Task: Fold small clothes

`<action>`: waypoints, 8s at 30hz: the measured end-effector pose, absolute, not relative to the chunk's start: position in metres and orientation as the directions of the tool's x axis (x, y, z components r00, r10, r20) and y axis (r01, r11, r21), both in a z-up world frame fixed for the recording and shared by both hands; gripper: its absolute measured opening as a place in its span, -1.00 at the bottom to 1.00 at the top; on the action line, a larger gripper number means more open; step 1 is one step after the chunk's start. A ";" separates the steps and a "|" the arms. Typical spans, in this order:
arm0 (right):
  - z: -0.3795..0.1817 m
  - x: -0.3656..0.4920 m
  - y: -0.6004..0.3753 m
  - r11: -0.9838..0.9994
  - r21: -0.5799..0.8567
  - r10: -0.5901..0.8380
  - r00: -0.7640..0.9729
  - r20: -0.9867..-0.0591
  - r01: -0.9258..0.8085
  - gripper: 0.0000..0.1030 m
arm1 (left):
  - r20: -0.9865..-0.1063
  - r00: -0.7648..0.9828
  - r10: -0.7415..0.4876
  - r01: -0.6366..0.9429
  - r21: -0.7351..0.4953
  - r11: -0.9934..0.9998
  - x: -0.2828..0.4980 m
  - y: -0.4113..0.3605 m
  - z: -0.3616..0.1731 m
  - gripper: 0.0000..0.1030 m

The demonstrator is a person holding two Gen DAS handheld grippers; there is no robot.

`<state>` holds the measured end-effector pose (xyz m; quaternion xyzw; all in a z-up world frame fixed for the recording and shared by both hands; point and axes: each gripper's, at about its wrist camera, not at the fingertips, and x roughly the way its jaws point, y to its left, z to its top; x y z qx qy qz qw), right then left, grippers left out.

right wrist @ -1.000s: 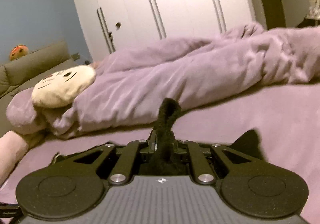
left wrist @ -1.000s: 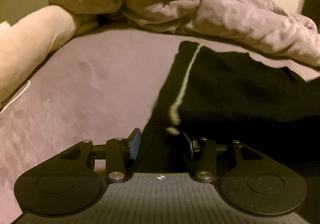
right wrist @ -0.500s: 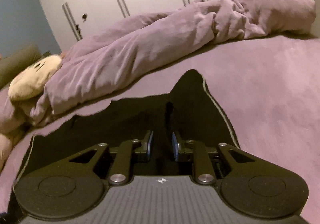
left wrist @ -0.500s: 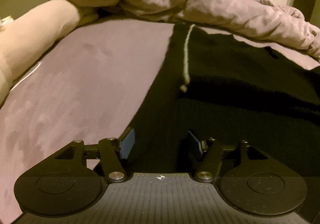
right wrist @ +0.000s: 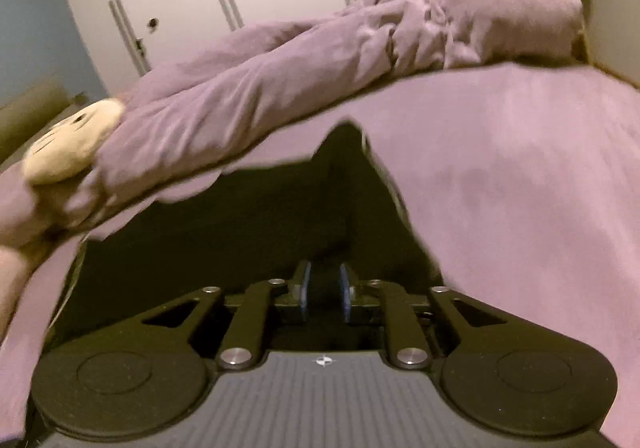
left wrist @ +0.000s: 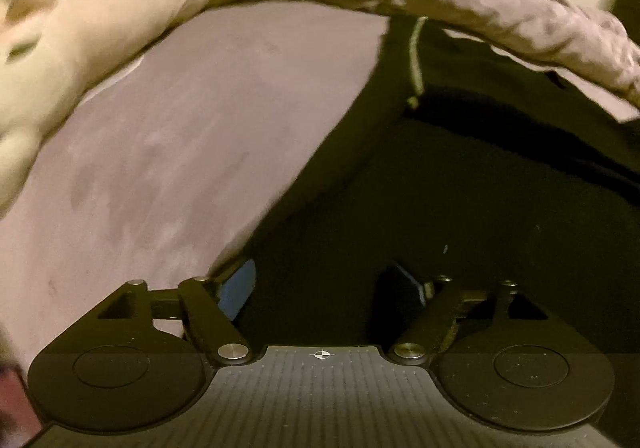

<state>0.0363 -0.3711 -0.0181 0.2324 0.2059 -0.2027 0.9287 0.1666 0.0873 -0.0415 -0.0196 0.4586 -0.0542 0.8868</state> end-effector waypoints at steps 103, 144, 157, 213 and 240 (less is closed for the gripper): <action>-0.098 -0.115 -0.416 0.670 0.671 0.096 0.859 -0.503 0.318 -0.52 | -0.757 0.335 -0.560 -0.054 -0.609 0.791 0.138 0.222 -0.064 -0.56; -0.058 -0.154 -0.408 0.566 0.805 0.098 0.955 -0.279 0.177 -0.85 | -0.550 0.468 -0.691 0.020 -0.775 0.631 0.106 0.222 0.010 -0.82; -0.058 -0.165 -0.406 0.602 0.768 0.077 0.942 -0.326 0.217 -0.85 | -0.620 0.447 -0.645 -0.004 -0.722 0.692 0.099 0.222 -0.007 -0.82; -0.021 -0.116 -0.392 0.712 0.690 0.230 0.883 -0.410 0.135 -0.78 | -0.800 0.423 -0.425 0.169 -0.391 0.905 0.123 0.146 0.045 -0.80; 0.002 0.043 -0.487 0.667 0.706 0.057 0.929 -0.365 0.237 -0.81 | -0.724 0.474 -0.501 0.123 -0.509 0.852 0.318 0.093 0.065 -0.80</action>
